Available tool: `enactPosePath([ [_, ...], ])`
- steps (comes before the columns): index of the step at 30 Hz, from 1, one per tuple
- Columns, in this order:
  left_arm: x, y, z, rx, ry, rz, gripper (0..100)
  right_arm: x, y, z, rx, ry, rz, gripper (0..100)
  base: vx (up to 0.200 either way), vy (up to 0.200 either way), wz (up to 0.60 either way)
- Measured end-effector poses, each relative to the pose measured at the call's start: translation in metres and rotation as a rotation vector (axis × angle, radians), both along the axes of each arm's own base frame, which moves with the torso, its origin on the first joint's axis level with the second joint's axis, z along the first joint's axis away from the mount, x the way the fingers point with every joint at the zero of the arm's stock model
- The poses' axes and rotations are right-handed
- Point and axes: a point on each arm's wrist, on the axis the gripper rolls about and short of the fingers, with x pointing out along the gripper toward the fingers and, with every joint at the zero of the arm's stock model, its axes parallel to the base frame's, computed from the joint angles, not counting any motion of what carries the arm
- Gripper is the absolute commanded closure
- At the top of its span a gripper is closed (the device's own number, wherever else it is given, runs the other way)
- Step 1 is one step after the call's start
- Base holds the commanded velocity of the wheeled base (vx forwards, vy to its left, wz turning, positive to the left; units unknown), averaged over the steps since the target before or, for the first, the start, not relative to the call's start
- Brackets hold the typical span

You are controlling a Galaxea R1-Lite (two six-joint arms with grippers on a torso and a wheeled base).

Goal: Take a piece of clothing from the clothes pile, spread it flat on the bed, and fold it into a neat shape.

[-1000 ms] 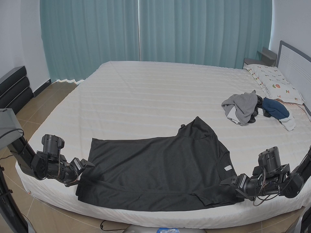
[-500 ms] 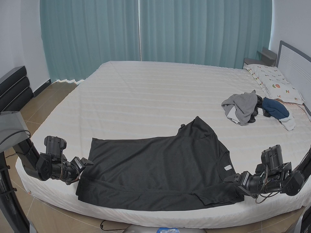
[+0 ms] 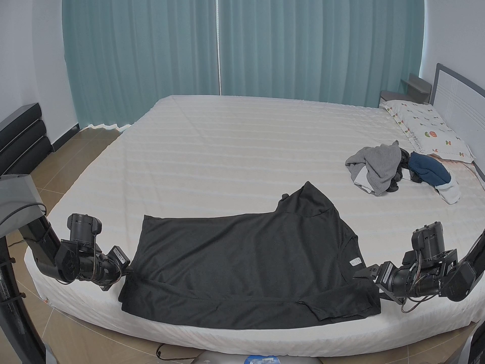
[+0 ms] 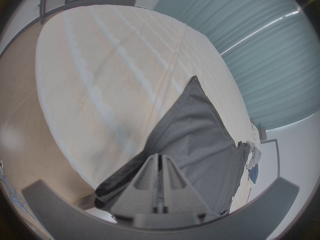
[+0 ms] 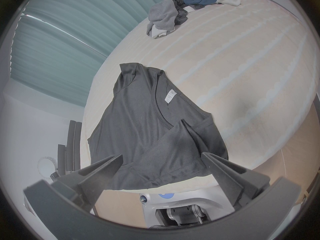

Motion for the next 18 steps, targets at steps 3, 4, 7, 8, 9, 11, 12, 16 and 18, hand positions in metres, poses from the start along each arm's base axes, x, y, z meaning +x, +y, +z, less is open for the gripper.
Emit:
enactPosePath([
  [3,-0.001,0.005,0.003,-0.001,-0.007,0.018,100,0.005,-0.003,0.002,0.005,-0.013,-0.015,0,0.000,0.000,0.00],
  [4,-0.002,0.008,0.005,-0.003,-0.013,0.028,100,0.009,-0.006,0.004,0.009,-0.024,-0.024,0,0.000,0.000,0.00],
  [7,-0.003,0.012,0.008,-0.006,-0.022,0.043,100,0.015,-0.010,0.005,0.004,-0.041,-0.006,0,0.000,0.000,0.00],
  [8,-0.003,0.013,0.009,-0.010,-0.026,0.052,100,0.018,-0.011,0.005,0.008,-0.048,0.007,0,0.000,0.000,0.00],
  [9,-0.004,0.013,0.010,-0.014,-0.028,0.059,100,0.019,-0.012,0.005,0.014,-0.051,0.021,0,0.000,0.000,0.00],
  [11,-0.004,0.014,0.012,-0.023,-0.033,0.072,100,0.022,-0.014,0.005,0.024,-0.056,0.042,0,0.000,0.000,0.00],
  [12,-0.004,0.014,0.013,-0.026,-0.034,0.075,100,0.023,-0.016,0.005,0.031,-0.058,0.057,0,0.000,0.000,0.00],
  [16,-0.004,0.015,0.015,-0.035,-0.040,0.080,100,0.027,-0.020,0.003,0.037,-0.079,0.156,0,0.000,0.000,0.00],
  [18,-0.004,0.015,0.015,-0.037,-0.041,0.080,100,0.030,-0.022,0.002,0.028,-0.092,0.198,0,0.000,0.000,0.00],
])
